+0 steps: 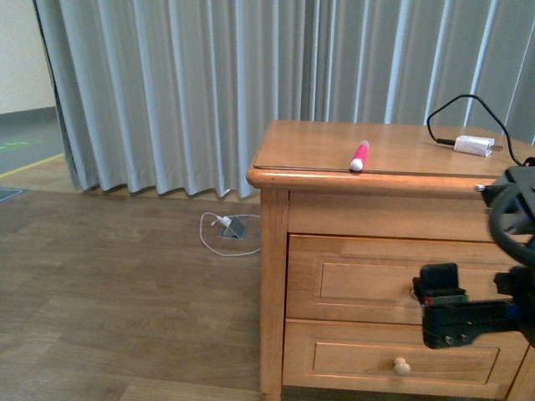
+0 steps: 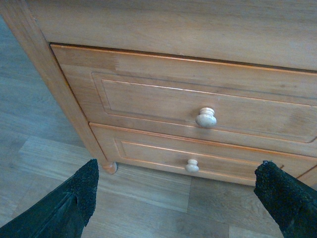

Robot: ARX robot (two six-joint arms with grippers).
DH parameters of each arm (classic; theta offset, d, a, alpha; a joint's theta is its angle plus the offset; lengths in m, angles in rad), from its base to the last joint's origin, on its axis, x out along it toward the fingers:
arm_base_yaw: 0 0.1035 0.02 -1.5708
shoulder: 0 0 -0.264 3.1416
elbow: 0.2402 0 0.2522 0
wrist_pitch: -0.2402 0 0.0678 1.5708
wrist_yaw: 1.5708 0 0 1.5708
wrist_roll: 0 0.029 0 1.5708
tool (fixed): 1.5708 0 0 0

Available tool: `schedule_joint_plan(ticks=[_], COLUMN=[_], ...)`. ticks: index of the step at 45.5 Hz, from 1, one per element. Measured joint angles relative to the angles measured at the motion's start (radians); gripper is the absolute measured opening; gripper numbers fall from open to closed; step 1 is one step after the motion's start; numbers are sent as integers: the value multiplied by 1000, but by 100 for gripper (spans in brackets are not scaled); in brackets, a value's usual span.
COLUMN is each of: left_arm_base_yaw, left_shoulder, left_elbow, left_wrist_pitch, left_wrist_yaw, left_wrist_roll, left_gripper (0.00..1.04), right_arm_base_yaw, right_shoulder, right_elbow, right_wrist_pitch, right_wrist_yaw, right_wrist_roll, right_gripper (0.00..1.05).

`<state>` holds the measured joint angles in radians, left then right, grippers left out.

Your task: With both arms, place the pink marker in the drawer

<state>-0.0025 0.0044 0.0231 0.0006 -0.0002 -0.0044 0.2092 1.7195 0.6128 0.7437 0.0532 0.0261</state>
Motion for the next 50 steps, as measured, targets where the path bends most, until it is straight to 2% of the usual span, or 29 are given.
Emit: schedule_joint_plan(ticks=[8, 22, 50], left_arm_base_yaw=[0, 0, 0], left_shoulder=[0, 0, 0], left_elbow=[0, 0, 0], left_wrist_pitch=[0, 0, 0], left_wrist_yaw=[0, 0, 0], left_wrist_roll=[0, 0, 0], left_gripper=[99, 99, 99], right_arm_base_yaw=[23, 11, -54], right_shoulder=[210, 413, 578], right_elbow=[168, 356, 519], right_wrist_pitch=[19, 29, 22], right_wrist_yaw=[49, 104, 133], right_wrist_roll=[-4, -14, -40], right_gripper=[96, 96, 96])
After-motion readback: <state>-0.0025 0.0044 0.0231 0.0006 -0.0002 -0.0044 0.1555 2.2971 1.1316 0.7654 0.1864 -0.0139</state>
